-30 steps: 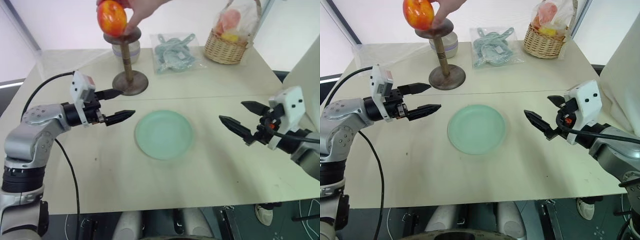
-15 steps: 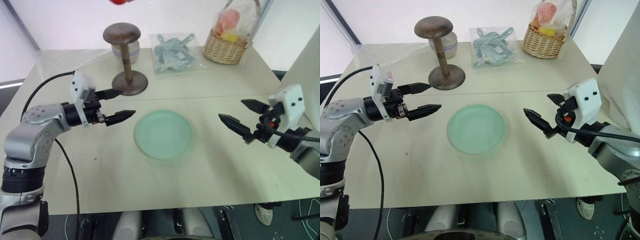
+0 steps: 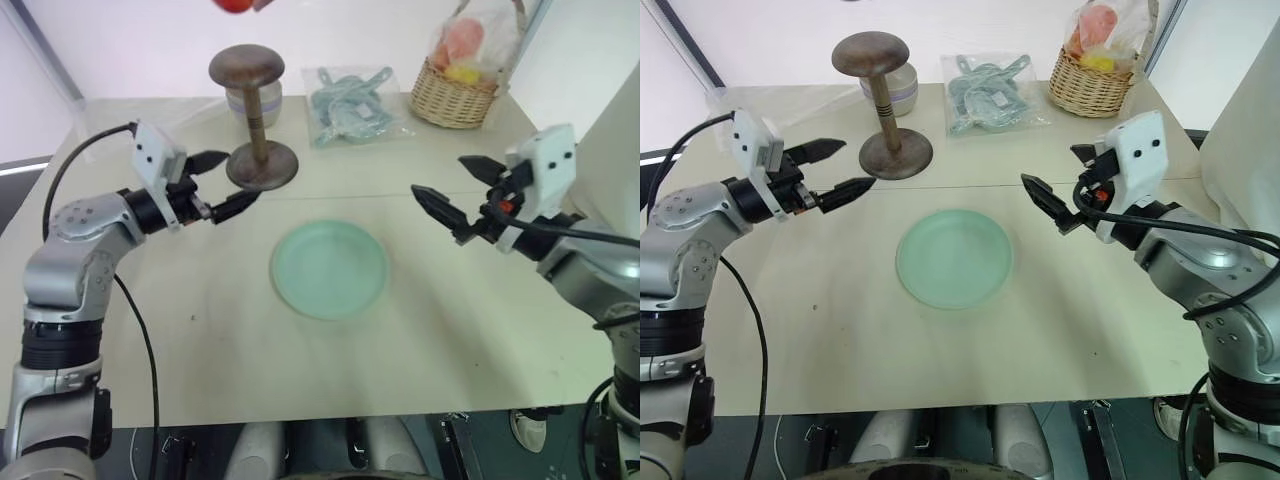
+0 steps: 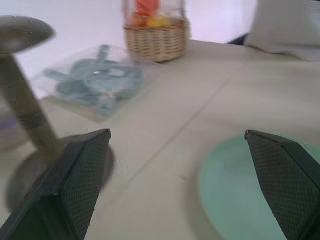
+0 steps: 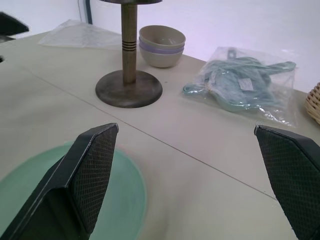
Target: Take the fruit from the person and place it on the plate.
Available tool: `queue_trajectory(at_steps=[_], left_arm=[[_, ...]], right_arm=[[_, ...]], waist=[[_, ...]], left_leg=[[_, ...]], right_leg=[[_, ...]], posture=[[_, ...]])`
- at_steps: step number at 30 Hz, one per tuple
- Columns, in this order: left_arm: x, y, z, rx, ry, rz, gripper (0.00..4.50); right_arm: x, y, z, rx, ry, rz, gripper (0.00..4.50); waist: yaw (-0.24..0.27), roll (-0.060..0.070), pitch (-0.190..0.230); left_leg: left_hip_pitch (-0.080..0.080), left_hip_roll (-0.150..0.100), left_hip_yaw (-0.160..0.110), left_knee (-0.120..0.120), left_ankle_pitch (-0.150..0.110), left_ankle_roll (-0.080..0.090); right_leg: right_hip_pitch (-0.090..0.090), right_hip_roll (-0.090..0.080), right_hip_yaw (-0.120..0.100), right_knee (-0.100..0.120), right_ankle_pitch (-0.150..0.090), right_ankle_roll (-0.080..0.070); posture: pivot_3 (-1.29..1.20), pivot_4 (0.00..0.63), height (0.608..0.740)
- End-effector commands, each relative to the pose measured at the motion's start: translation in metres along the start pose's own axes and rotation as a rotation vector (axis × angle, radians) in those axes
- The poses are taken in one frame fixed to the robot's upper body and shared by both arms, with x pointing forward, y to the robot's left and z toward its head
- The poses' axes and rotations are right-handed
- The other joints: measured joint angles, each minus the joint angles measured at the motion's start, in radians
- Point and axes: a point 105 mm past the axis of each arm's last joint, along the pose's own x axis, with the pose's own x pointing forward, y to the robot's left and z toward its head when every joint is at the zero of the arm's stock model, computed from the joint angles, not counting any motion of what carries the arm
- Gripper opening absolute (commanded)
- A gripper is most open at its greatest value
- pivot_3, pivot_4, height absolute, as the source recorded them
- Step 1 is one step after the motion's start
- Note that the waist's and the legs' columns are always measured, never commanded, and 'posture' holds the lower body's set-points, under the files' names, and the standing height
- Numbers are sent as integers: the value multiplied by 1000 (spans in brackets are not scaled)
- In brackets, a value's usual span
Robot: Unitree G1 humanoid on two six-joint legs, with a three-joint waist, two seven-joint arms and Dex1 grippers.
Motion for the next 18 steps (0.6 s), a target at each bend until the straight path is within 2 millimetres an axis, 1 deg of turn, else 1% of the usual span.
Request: queue_trajectory(at_steps=[1, 4, 7, 8, 9, 11, 14, 17, 18], left_arm=[[4, 26, 23, 145, -75, 162, 4500], [10, 46, 39, 321, -117, 297, 4500], [15, 58, 55, 497, -153, 375, 4500], [17, 59, 58, 515, -168, 380, 4500], [19, 60, 60, 503, -186, 384, 4500], [23, 60, 58, 433, -197, 372, 4500], [28, 60, 48, 296, -191, 355, 4500], [30, 59, 45, 219, -191, 356, 4500], [30, 61, 42, 166, -192, 373, 4500]], right_arm=[[3, 3, 9, -21, -51, 11, 4460], [7, 7, 8, -3, -57, 26, 4460], [9, 11, 4, 4, -54, 35, 4460], [10, 12, 3, 7, -55, 36, 4460], [10, 12, 3, 10, -56, 36, 4460], [11, 13, 2, 14, -59, 34, 4460], [10, 13, 2, 18, -63, 29, 4460], [10, 14, 1, 19, -65, 28, 4460], [10, 14, 1, 20, -66, 28, 4460]], waist=[[0, 0, 0], [1, 0, 0], [1, 0, 0], [1, 0, 0], [1, 0, 0], [1, 0, 0], [0, 0, 0], [-1, 0, 0], [-1, 0, 0]], left_leg=[[0, 0, 0, 0, 0, 0], [0, 0, 0, 0, 0, 0], [0, 0, 0, 0, 0, 0], [0, 0, 0, 0, 0, 0], [0, 0, 0, 0, 0, 0], [0, 0, 0, 0, 0, 1], [-1, 0, 0, 0, -1, 1], [-1, 0, 0, 0, -1, 1], [-1, 0, 0, 0, -1, 1]], right_leg=[[0, 0, 0, 0, 0, 0], [0, 0, 0, 0, 0, 0], [0, 0, 0, 0, 0, 0], [0, 0, 0, 0, 0, 0], [0, 0, 0, 0, 0, 0], [0, 0, 0, 0, 0, 0], [-1, 0, 0, 0, 0, 1], [-1, 0, 0, 0, 0, 1], [-1, 0, 0, 0, 0, 1]], posture=[[0, 150, 740], [0, 150, 740], [0, 150, 740], [0, 150, 740], [0, 150, 740], [0, 150, 740], [0, 150, 740], [0, 150, 740], [0, 150, 740]])
